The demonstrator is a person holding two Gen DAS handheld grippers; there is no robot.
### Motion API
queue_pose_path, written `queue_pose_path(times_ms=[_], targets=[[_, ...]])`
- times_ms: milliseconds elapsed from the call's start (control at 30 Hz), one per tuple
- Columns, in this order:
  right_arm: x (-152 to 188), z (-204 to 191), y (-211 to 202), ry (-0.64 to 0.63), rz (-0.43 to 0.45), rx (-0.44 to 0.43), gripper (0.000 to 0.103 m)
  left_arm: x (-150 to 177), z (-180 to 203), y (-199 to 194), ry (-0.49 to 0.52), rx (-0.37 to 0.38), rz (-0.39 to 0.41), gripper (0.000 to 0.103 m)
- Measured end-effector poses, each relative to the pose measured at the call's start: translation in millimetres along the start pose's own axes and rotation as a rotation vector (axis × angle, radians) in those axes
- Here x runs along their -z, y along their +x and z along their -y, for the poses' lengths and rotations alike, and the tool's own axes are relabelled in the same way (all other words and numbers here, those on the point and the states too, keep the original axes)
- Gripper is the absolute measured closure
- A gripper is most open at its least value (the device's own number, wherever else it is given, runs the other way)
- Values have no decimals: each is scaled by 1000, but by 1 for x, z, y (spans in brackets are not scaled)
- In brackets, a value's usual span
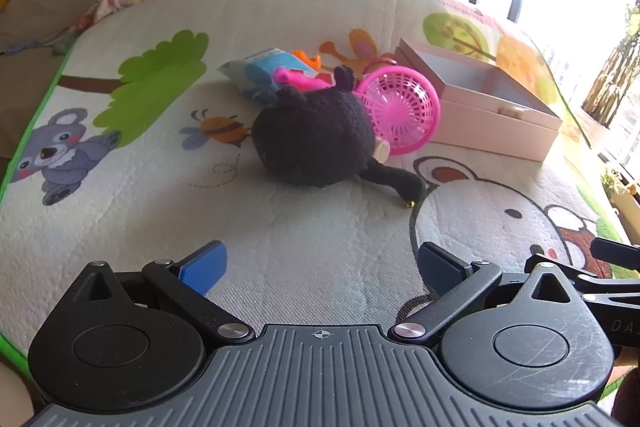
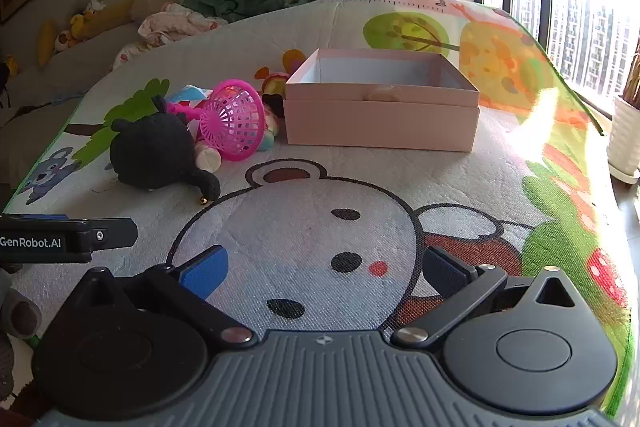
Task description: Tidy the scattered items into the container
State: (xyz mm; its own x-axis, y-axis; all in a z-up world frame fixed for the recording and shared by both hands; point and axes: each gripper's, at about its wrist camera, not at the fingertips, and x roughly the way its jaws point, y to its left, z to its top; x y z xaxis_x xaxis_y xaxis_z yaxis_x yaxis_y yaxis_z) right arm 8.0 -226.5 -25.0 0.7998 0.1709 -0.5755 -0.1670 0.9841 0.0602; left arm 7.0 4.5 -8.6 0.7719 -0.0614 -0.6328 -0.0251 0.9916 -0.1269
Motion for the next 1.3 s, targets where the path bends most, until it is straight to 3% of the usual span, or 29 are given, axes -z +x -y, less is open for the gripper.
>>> queue_pose_path(times_ms=[1000, 1300], targets=[[0, 3, -1, 9, -6, -2, 0, 1, -2, 0, -9, -12, -14, 0], [1, 1, -2, -2, 0, -5, 0, 0, 1, -3, 33, -14, 12, 0]])
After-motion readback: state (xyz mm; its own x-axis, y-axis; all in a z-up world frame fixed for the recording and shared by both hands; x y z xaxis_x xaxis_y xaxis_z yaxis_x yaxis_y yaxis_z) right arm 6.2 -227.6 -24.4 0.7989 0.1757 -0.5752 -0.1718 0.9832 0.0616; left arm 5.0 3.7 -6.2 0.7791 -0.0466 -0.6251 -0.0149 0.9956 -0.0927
